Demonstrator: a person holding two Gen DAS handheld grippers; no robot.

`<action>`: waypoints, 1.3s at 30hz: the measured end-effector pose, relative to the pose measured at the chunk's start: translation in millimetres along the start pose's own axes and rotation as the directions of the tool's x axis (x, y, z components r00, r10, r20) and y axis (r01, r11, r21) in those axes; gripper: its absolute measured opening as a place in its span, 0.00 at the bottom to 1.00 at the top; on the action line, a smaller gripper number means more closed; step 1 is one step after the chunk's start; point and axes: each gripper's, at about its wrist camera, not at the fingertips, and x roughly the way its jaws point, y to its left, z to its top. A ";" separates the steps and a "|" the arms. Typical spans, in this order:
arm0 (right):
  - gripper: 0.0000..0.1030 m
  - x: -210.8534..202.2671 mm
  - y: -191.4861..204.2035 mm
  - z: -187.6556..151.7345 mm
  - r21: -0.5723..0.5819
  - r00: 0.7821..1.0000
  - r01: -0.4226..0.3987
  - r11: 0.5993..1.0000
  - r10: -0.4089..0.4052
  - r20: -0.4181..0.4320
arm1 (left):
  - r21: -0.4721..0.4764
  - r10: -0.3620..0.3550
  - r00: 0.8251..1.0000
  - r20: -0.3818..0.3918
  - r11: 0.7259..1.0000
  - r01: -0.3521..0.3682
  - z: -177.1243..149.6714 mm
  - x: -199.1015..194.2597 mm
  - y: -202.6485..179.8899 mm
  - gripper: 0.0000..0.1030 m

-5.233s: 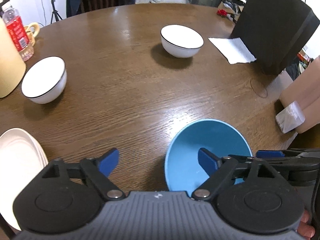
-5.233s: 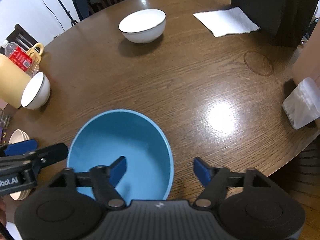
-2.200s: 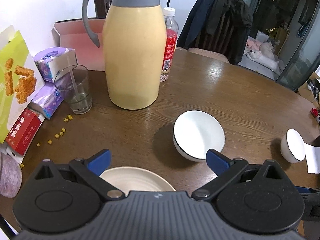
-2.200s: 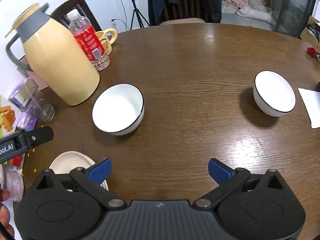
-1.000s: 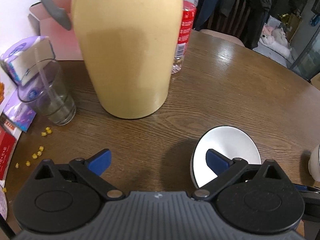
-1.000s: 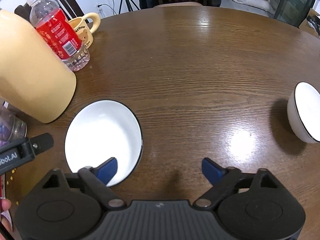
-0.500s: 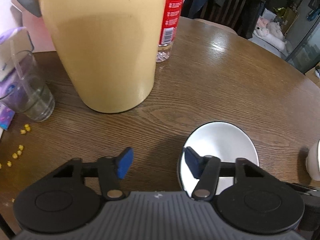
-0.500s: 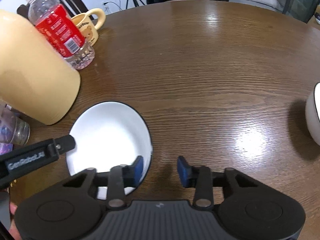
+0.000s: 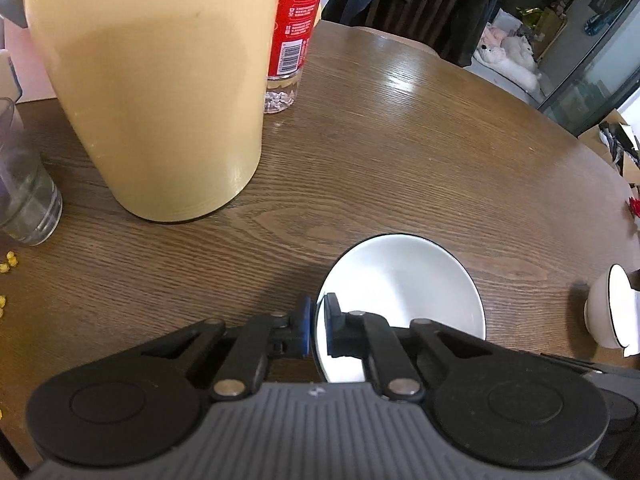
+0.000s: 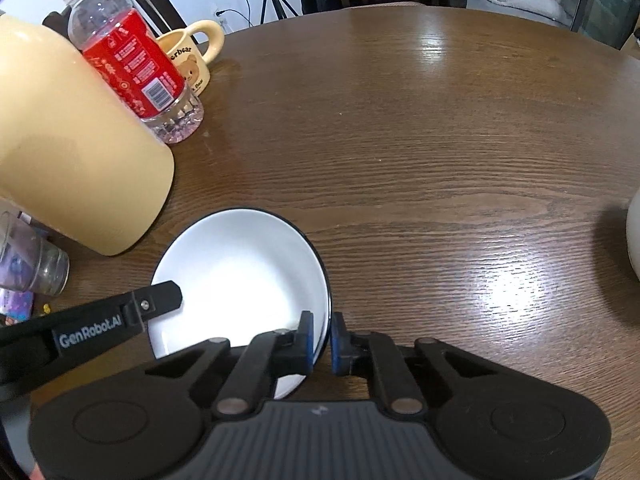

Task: Organize plates and bowls
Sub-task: 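Close both grippers on the rim of the white bowl, then lift the white bowl off the table with both grippers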

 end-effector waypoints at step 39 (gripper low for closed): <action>0.07 -3.4 1.0 -4.8 -0.011 0.999 0.012 1.000 -0.012 0.031 | 0.029 0.033 0.999 0.012 0.999 -0.034 -5.1 -4.3 -8.8 0.07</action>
